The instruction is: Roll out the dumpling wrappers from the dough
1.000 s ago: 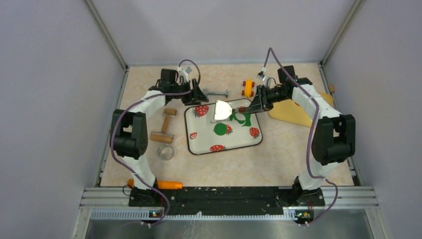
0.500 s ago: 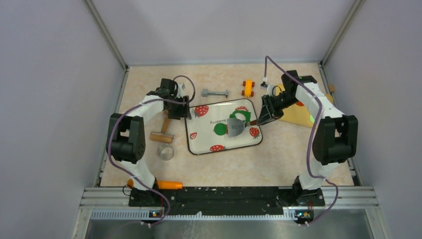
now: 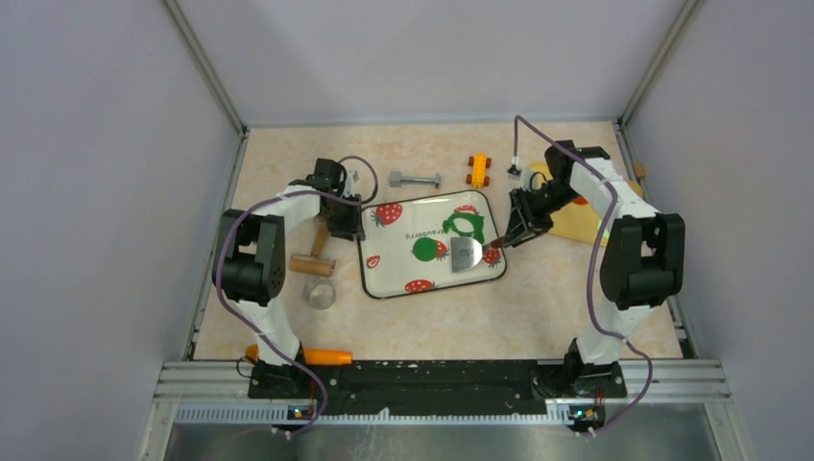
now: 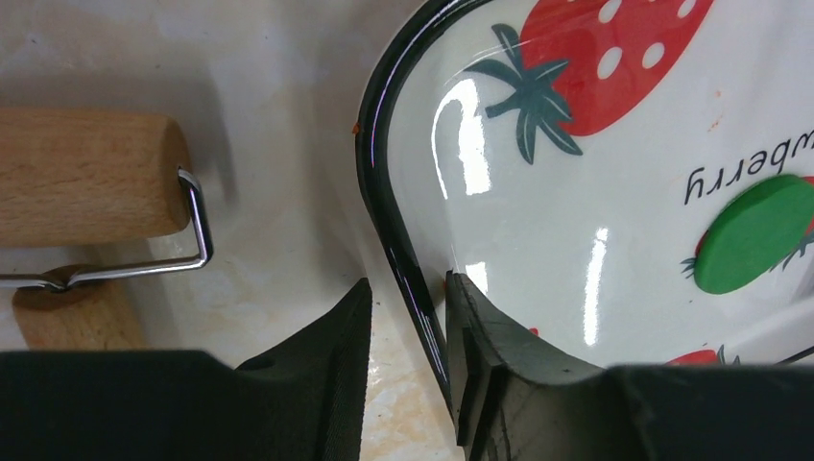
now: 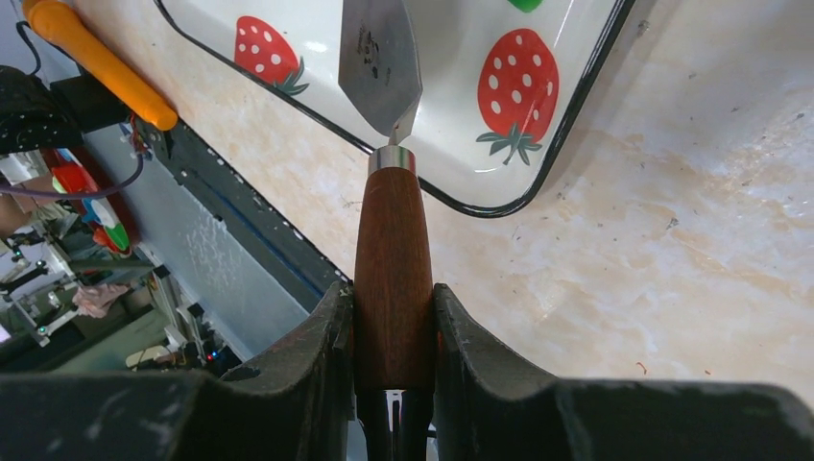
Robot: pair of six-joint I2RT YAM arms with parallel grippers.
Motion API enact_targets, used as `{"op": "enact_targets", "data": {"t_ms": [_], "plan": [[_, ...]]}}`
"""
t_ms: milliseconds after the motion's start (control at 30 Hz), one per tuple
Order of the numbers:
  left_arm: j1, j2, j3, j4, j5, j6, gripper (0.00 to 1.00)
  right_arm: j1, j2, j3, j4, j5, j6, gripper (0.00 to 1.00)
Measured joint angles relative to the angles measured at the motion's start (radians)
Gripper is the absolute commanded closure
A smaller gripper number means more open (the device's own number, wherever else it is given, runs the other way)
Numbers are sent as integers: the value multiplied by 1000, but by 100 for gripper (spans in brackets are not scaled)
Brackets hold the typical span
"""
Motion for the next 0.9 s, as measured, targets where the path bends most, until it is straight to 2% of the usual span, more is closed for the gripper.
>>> {"op": "enact_targets", "data": {"t_ms": [200,900], "plan": [[0,13,4,6,29,-8,59,0,41,0,17,10,36,100],[-4,15,4,27,94,-9,57,0,171,51,38,-51,122,100]]}}
